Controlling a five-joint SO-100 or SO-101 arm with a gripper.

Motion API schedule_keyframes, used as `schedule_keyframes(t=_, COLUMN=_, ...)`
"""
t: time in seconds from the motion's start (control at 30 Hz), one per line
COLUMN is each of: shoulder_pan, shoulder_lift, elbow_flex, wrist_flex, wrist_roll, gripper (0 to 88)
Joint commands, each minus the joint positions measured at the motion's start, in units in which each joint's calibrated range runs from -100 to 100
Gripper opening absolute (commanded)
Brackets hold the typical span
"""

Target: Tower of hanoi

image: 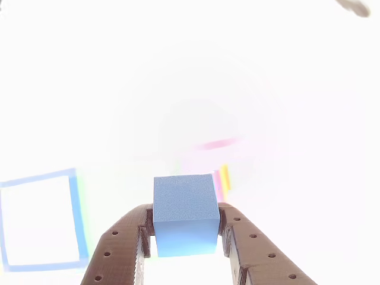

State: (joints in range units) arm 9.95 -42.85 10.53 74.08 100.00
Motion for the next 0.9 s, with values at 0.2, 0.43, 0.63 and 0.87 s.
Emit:
schedule_keyframes(t=0.2, shoulder_pan=-5.54, shoulder_lift=-3.46, elbow_flex=-12.08, wrist_flex=13.78, wrist_roll=0.0, gripper=2.1)
schedule_keyframes(t=0.43, shoulder_pan=-7.26, shoulder_lift=-9.11, elbow_flex=3.92, wrist_flex=5.6, wrist_roll=0.0, gripper=2.1)
schedule_keyframes(t=0.63, shoulder_pan=-6.3, shoulder_lift=-15.81, elbow_flex=31.56, wrist_flex=-16.1, wrist_roll=0.0, gripper=2.1)
schedule_keyframes(t=0.87, shoulder_pan=-5.34, shoulder_lift=-17.59, elbow_flex=60.92, wrist_flex=-47.84, wrist_roll=0.0, gripper=2.1)
